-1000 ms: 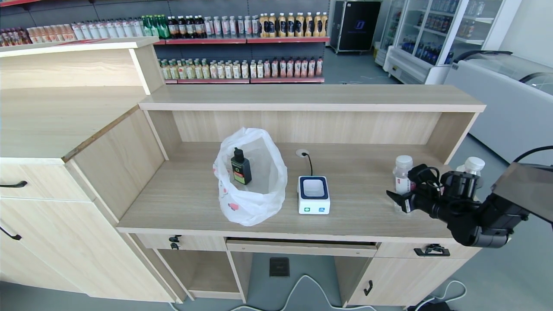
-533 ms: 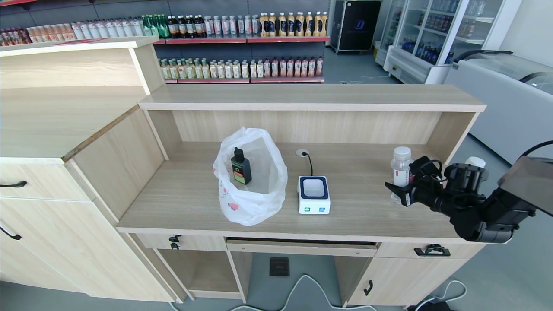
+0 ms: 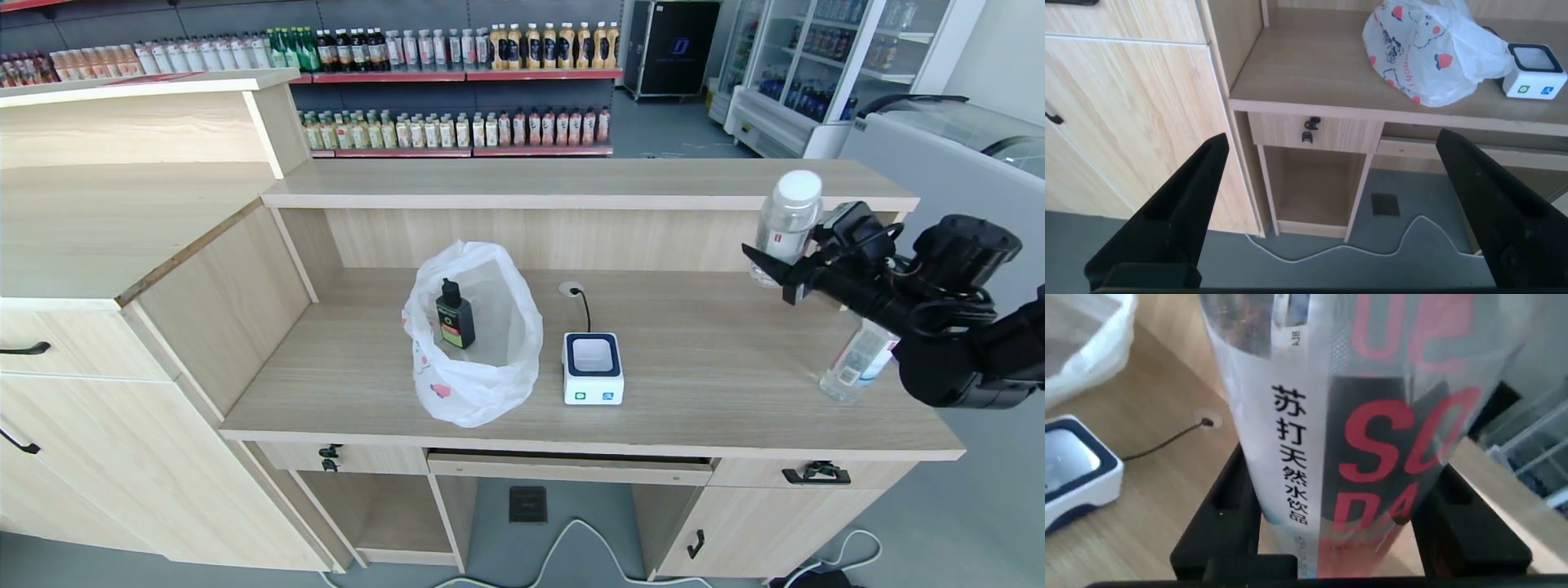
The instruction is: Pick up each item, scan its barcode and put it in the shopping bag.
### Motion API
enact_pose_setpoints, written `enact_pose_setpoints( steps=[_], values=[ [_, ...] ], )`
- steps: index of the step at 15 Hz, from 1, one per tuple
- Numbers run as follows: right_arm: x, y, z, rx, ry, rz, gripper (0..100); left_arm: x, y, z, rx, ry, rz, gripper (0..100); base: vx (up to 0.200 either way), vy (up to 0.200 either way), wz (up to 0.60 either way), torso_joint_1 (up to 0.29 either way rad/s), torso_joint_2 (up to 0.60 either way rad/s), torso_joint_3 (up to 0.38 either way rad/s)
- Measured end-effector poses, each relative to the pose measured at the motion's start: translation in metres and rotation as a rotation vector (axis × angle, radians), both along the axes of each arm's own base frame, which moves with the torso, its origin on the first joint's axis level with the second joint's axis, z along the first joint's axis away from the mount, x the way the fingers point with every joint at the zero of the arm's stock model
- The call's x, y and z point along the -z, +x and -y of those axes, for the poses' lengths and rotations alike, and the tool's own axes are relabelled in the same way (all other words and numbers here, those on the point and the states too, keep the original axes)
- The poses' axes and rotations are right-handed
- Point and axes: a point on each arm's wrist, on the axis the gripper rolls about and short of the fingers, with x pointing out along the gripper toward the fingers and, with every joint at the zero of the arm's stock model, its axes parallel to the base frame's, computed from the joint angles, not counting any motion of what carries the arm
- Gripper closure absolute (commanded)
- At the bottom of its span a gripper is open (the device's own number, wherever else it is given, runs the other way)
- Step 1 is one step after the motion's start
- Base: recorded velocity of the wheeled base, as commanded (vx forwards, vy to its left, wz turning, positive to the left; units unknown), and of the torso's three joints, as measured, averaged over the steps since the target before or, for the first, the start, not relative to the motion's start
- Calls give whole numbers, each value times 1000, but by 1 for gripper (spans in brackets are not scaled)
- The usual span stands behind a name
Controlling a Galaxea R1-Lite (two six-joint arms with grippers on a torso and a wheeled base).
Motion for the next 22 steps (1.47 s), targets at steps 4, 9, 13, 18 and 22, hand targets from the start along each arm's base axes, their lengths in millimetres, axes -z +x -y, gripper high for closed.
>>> enact_pose_setpoints(
  steps=[4, 9, 13, 18, 22],
  values=[
    [-79, -34, -40, -378, 162, 55, 100, 0, 0, 0, 0, 0, 0, 0, 0, 0, 0, 0, 0, 0],
    [-110, -80, -69, -643, 155, -64, 100, 0, 0, 0, 0, 0, 0, 0, 0, 0, 0, 0, 0, 0],
    [-117, -121, -92, -822, 229, -246, 100, 0, 0, 0, 1, 0, 0, 0, 0, 0, 0, 0, 0, 0],
    [-115, -173, -95, -1063, 251, -569, 100, 0, 0, 0, 0, 0, 0, 0, 0, 0, 0, 0, 0, 0],
    [-122, -188, -91, -1071, 261, -605, 100, 0, 0, 0, 0, 0, 0, 0, 0, 0, 0, 0, 0, 0]
  ],
)
